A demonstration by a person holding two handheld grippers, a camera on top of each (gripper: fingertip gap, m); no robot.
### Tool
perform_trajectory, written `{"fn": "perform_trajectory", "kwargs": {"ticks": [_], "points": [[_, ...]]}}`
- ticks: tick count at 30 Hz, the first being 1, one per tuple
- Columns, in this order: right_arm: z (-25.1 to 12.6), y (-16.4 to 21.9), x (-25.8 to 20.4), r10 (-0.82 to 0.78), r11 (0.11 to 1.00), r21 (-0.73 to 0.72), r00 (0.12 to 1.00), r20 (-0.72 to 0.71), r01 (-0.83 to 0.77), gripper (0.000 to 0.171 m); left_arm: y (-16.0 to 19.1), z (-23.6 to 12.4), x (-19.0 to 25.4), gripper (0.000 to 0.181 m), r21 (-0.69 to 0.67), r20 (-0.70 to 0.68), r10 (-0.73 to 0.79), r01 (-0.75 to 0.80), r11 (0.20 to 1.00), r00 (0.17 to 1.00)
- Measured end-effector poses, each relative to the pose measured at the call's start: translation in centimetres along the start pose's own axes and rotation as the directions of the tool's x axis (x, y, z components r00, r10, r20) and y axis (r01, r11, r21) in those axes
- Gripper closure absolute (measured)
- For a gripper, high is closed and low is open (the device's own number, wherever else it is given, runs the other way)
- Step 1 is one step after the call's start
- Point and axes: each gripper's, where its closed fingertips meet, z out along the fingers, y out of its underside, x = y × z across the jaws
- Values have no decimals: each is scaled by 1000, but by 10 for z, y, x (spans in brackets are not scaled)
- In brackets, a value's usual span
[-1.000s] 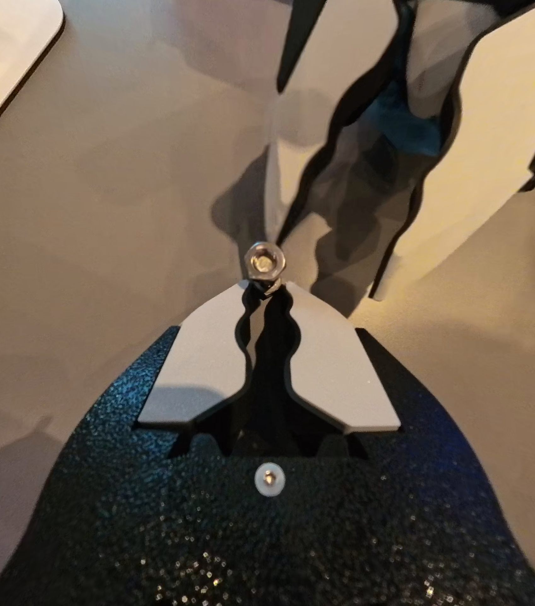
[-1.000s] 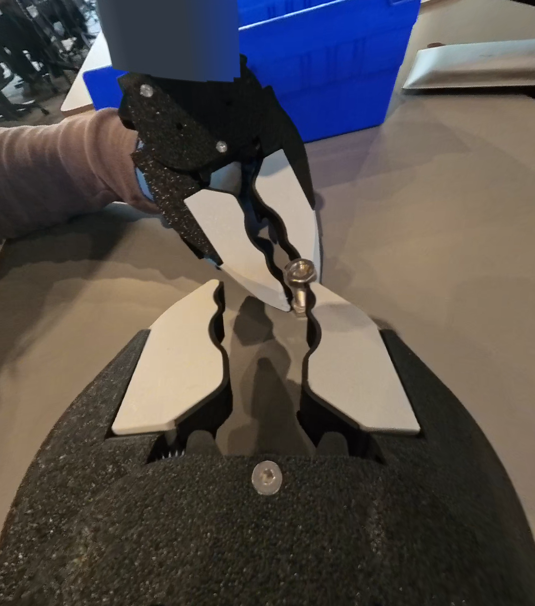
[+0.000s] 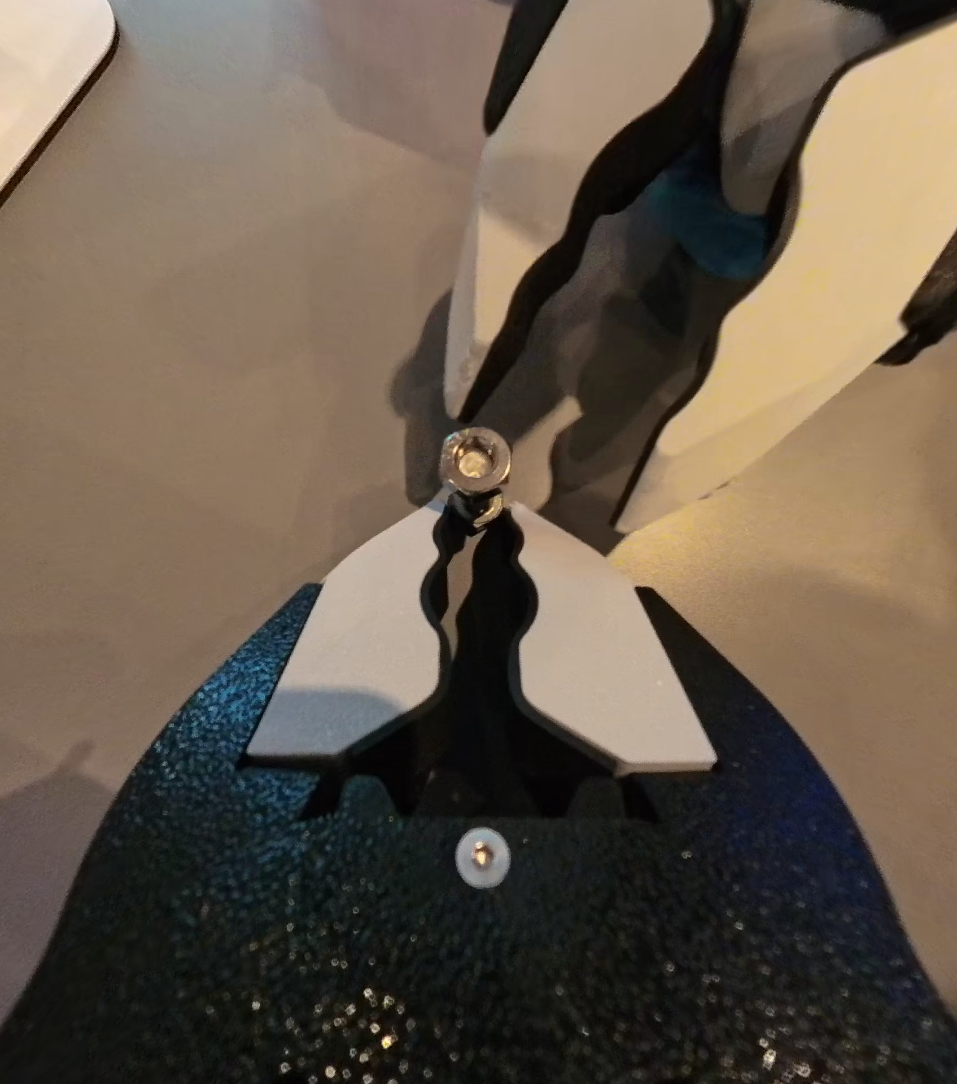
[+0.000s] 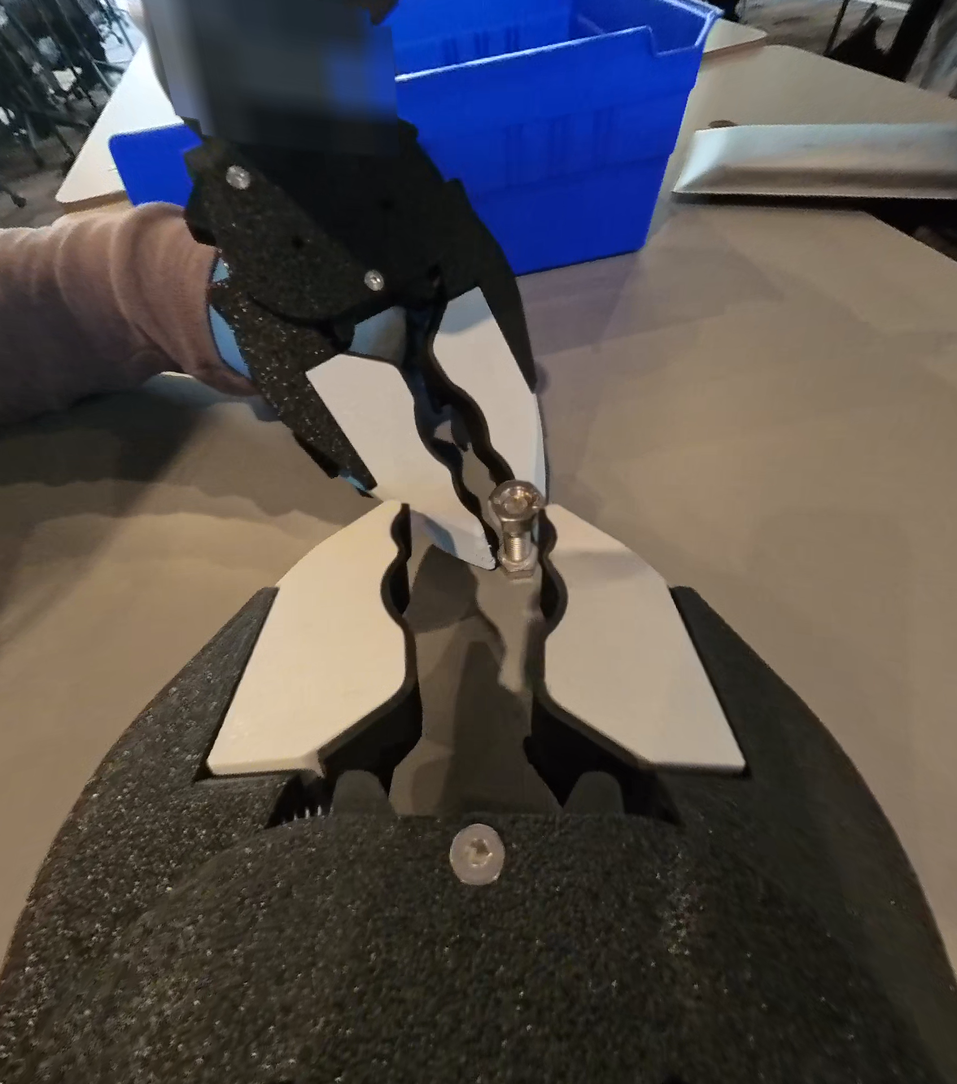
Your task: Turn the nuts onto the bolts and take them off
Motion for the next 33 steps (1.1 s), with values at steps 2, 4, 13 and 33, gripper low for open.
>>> {"fn": "perform_trajectory", "kwargs": {"ticks": [2,4,13,33], "points": [[3,4,-1,-14,999,-37,1000,0,14,129,0,0,0,166,0,0,0,0,1000,1000],[0,4,-9,-65,998,-25,998,20,65,154,0,0,0,166,0,0,0,0,1000,1000],[5,4,4,-106,994,-49,991,-82,102,132,0,0,0,166,0,0,0,0,1000,1000],[1,3,4,-119,993,-34,986,-118,116,142,0,0,0,166,0,0,0,0,1000,1000]]}}
